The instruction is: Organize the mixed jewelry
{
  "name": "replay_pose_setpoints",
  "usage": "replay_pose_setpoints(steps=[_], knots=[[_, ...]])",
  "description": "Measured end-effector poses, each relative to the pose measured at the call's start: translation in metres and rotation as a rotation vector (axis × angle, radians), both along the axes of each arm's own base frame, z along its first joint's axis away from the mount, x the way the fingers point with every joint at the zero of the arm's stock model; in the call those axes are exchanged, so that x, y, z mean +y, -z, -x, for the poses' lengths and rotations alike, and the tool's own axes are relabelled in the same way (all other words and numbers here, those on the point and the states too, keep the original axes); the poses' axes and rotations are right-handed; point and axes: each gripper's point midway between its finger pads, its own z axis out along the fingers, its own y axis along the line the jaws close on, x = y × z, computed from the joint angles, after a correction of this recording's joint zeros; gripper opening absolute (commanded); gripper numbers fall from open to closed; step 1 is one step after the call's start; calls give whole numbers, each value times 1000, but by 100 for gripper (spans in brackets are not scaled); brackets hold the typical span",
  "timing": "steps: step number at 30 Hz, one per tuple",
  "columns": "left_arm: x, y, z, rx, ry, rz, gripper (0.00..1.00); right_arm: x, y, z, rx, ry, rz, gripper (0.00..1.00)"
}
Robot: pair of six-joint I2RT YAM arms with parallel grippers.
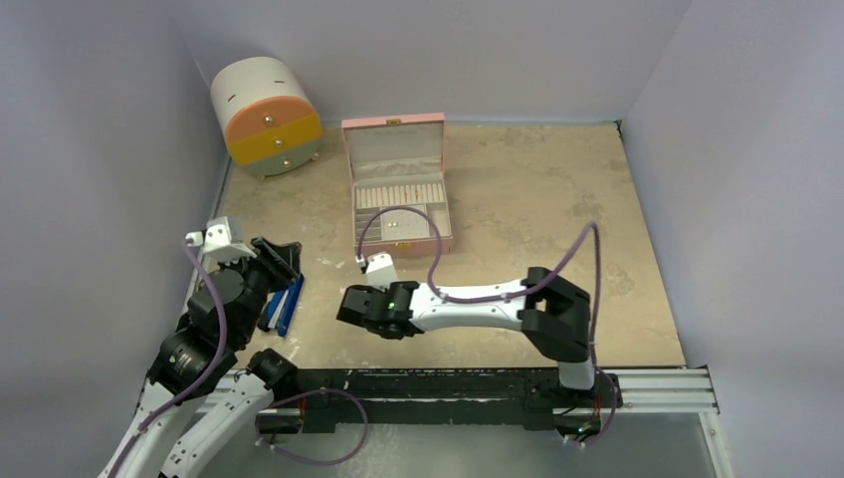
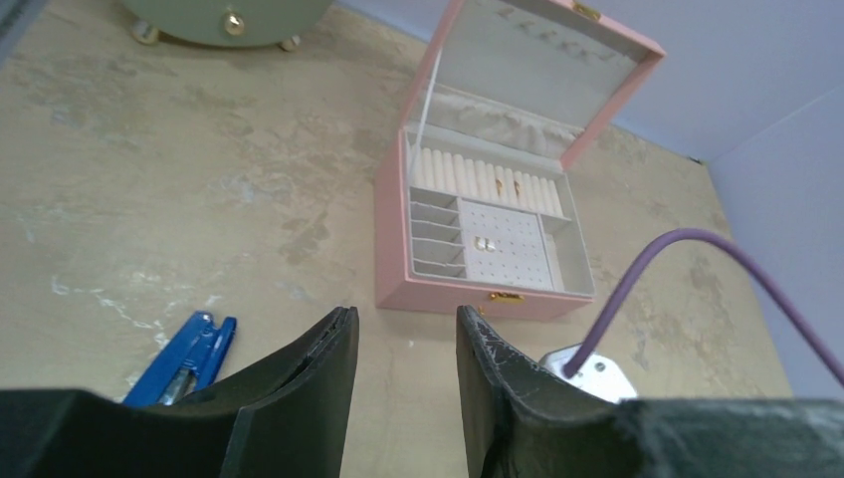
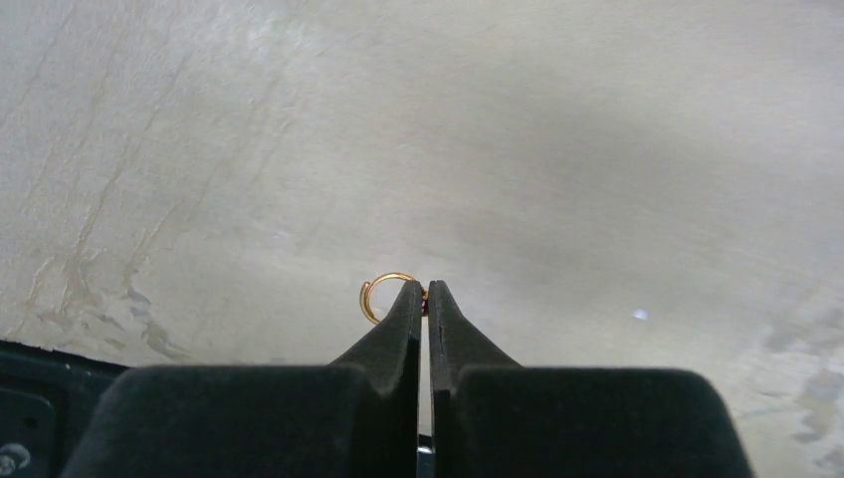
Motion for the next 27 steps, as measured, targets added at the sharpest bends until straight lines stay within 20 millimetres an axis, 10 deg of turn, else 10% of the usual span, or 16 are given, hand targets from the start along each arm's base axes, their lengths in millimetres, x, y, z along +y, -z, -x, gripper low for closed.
replay_pose_setpoints(steps=[17, 27], knots=[[-93, 29, -21, 112, 310, 218, 53, -98, -103, -47, -209, 109, -123, 0], [-160, 50, -35, 236, 525, 370, 53, -114, -167, -68, -292, 102, -318, 0]])
